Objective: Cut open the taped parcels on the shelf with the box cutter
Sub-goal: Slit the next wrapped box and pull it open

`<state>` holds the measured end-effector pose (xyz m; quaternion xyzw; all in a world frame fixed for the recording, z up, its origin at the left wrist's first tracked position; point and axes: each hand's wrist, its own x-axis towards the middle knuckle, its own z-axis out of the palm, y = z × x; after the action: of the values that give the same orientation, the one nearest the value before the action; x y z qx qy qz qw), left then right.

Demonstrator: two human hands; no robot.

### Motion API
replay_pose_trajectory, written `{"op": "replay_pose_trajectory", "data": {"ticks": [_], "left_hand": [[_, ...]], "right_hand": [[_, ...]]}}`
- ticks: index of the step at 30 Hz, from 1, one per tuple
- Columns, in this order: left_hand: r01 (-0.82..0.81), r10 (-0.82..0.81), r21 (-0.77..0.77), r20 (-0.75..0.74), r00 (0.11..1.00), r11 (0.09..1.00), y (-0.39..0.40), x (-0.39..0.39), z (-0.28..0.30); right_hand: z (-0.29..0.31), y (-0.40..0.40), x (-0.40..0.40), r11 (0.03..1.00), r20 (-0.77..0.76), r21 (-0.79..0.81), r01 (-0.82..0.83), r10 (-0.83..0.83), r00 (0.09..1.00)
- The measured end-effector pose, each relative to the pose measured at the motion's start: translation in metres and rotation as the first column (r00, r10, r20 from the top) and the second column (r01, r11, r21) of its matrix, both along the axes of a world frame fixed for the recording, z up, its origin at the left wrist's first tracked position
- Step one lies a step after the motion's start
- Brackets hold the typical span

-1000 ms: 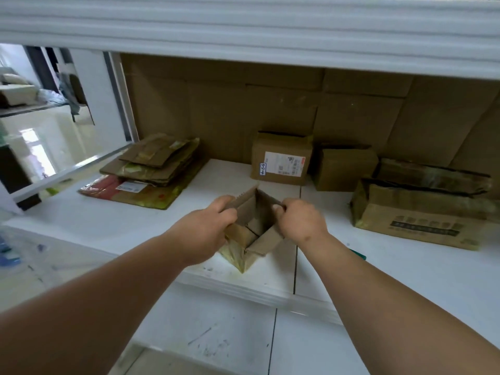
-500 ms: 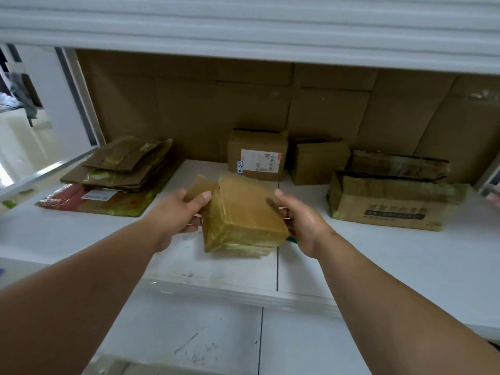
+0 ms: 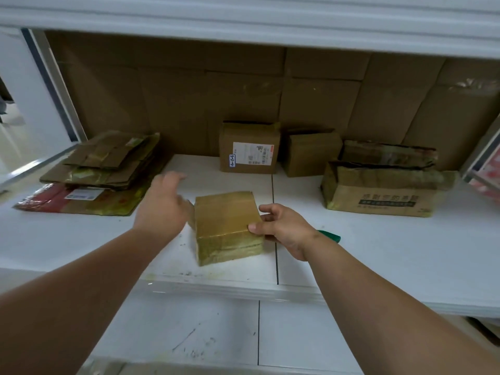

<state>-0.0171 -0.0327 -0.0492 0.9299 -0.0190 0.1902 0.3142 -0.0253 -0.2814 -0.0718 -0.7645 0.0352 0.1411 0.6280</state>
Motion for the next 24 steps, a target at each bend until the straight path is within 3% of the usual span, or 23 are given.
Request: {"op": "replay_pose_trajectory", "data": {"ticks": [1, 3, 5, 7, 8, 10, 12, 15, 18, 21, 23, 24], "left_hand": [[0.118, -0.120, 0.072, 0.019, 0.993, 0.990, -0.006, -0.002, 0.005], [0.339, -0.312, 0.266, -0.140, 0.940, 0.902, -0.020, -0.004, 0.009], [0.472, -0.314, 0.454, -0.382, 0.869, 0.755, -0.031, -0.003, 0.004], [0.532, -0.258, 0.531, -0.505, 0.824, 0.660, -0.034, -0.001, -0.006], [0.538, -0.252, 0.531, -0.518, 0.818, 0.655, -0.033, -0.001, -0.011], [0.534, -0.258, 0.535, -0.506, 0.823, 0.655, -0.030, 0.000, -0.017], [0.537, -0.255, 0.538, -0.511, 0.821, 0.650, -0.031, 0.001, -0.019], [0.538, -0.264, 0.495, -0.519, 0.813, 0.682, -0.030, 0.001, -0.021], [0.545, -0.285, 0.468, -0.516, 0.808, 0.696, -0.028, -0.001, -0.021], [0.535, -0.281, 0.455, -0.514, 0.811, 0.712, -0.029, -0.002, -0.021], [0.531, -0.277, 0.450, -0.515, 0.811, 0.718, -0.030, -0.002, -0.021], [0.527, -0.276, 0.446, -0.514, 0.812, 0.723, -0.030, -0.002, -0.021]], "right_hand": [[-0.001, 0.002, 0.000, 1.000, -0.001, 0.005, 0.003, -0.003, 1.000], [-0.004, 0.004, 0.000, 0.999, -0.008, 0.038, -0.002, 0.002, 1.000], [-0.007, 0.005, 0.000, 0.999, 0.023, 0.032, 0.020, -0.021, 1.000], [-0.010, -0.001, 0.000, 0.981, 0.152, -0.136, 0.138, -0.117, 0.982], [-0.013, -0.007, 0.001, 0.930, 0.246, -0.297, 0.217, -0.145, 0.958], [-0.018, -0.021, 0.001, 0.699, 0.390, -0.628, 0.342, -0.097, 0.916], [-0.025, -0.037, 0.000, 0.461, 0.356, -0.826, 0.323, -0.017, 0.934], [-0.034, -0.051, -0.004, 0.317, 0.196, -0.932, 0.175, 0.034, 0.980], [-0.042, -0.054, -0.006, 0.266, 0.220, -0.944, 0.194, 0.072, 0.973], [-0.044, -0.054, -0.009, 0.283, 0.216, -0.942, 0.180, 0.102, 0.971], [-0.042, -0.051, -0.013, 0.351, 0.214, -0.922, 0.166, 0.103, 0.971], [-0.040, -0.049, -0.015, 0.434, 0.226, -0.885, 0.169, 0.082, 0.971]]}}
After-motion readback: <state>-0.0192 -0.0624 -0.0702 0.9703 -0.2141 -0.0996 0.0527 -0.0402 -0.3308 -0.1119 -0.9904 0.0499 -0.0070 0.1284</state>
